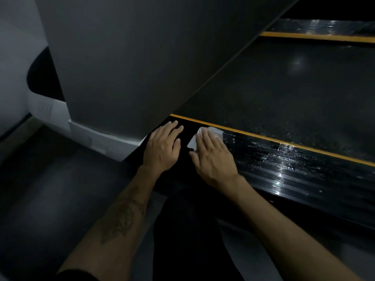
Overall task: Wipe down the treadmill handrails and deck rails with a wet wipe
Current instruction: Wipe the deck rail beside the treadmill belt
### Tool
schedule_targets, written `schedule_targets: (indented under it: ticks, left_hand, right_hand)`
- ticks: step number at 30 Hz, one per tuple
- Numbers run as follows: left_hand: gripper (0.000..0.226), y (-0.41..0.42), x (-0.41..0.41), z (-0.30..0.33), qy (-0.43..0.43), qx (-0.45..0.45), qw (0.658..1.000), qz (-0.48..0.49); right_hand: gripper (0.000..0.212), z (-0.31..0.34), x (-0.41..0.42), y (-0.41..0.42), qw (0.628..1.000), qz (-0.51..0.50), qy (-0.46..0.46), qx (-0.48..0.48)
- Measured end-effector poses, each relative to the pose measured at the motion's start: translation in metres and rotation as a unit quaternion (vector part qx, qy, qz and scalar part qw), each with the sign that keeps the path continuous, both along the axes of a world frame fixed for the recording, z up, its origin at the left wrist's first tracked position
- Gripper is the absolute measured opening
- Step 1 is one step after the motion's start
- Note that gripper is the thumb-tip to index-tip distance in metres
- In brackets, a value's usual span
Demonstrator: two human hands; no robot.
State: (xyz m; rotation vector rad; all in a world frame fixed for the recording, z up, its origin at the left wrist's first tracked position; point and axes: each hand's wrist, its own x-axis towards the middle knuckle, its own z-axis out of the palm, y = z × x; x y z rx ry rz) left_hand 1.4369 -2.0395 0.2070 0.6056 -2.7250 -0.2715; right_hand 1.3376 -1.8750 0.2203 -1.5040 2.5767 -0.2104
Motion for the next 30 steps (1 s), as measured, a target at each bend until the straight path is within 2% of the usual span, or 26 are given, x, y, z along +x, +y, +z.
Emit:
schedule_targets:
  ticks: [4, 8, 13, 20, 25, 30]
  left_hand:
    - [0.052, 0.001, 0.0, -0.001, 0.014, 0.005, 1.0, 0.006]
    - [0.05, 0.001, 0.0, 0.0, 0.005, 0.007, 1.0, 0.007]
    - [0.051, 0.001, -0.001, 0.0, 0.017, 0.008, 1.0, 0.011]
    - [0.053, 0.0, -0.002, -0.002, 0.011, 0.002, 1.0, 0.012]
    - [0.053, 0.001, -0.002, 0.0, 0.008, 0.005, 1.0, 0.018]
    - [0.049, 0.001, -0.002, -0.001, 0.007, 0.004, 1.0, 0.013]
  right_hand:
    - [0.075, -0.006, 0.028, 0.01, 1.0, 0.017, 0.024, 0.01]
    - [0.071, 0.002, 0.009, -0.006, 0.997, 0.074, 0.019, 0.011]
    - [0.077, -0.004, 0.018, 0.01, 1.0, 0.005, 0.017, 0.006]
    - [0.07, -0.009, 0.02, 0.002, 0.999, 0.036, 0.011, -0.026]
    - [0.076, -0.014, 0.036, 0.013, 0.999, -0.033, 0.016, -0.021]
    - [0.072, -0.015, 0.034, 0.005, 0.999, 0.029, 0.015, -0.035]
